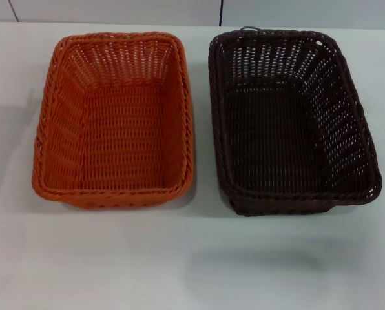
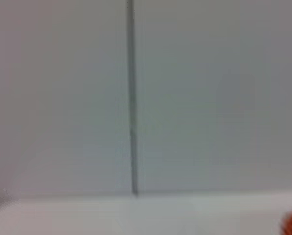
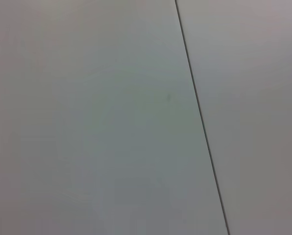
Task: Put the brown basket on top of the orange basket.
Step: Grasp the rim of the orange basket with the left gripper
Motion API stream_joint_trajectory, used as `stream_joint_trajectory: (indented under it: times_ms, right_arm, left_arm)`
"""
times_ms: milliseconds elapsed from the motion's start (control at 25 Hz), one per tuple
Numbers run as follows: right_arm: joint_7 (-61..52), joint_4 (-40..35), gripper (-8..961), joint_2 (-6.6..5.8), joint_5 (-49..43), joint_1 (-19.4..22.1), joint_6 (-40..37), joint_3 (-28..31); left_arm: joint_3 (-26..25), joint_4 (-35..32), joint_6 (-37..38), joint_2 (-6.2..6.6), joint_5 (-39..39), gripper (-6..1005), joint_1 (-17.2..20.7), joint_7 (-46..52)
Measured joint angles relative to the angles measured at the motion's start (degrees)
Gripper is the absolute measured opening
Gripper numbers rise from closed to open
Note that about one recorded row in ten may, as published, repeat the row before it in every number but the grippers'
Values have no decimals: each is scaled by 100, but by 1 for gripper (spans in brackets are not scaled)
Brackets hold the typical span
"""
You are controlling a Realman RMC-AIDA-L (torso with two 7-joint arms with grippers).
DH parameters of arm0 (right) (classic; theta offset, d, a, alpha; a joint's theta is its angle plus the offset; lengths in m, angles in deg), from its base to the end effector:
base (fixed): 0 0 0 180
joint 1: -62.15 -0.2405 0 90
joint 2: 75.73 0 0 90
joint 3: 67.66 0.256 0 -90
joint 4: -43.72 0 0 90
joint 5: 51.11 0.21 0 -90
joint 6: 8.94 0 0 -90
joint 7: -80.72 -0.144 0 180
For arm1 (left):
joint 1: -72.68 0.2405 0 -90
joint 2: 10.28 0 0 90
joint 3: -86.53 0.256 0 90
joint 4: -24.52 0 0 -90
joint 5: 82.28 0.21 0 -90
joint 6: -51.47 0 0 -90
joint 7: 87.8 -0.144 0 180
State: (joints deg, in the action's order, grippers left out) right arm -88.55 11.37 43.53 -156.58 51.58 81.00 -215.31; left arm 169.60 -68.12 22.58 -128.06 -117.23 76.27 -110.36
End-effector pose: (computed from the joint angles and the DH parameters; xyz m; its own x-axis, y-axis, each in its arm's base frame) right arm 0.2953 0.2532 -0.0034 0.6108 0.3593 -0.7056 -0.7798 0.1187 -0.6146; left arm -0.2846 0.3235 0.1030 0.6811 0.4276 0.5943 0.6707 -0.0389 -0.7407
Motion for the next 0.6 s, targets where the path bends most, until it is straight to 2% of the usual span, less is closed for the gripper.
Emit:
stream_joint_trajectory:
  times_ms: [40, 120, 200, 400, 600]
  right_arm:
    - [0, 0, 838, 0, 0, 0, 0, 0]
    - [-1, -6, 838, 1, 0, -21, -28, -1]
    - [0, -12, 838, 1, 12, -35, -66, 0]
    - [0, -13, 838, -1, 19, -68, -131, 27]
    - [0, -13, 839, 1, 24, -69, -136, 46]
  left_arm:
    - [0, 0, 0, 0, 0, 798, 0, 0]
    - [-167, -252, -693, -47, -102, 798, -47, -36]
    - [-188, -454, -1108, -20, -506, 798, -58, -116]
    - [-161, -446, -1341, -35, -895, 795, -85, -247]
    - [-64, -210, -1330, -51, -927, 792, -165, -261]
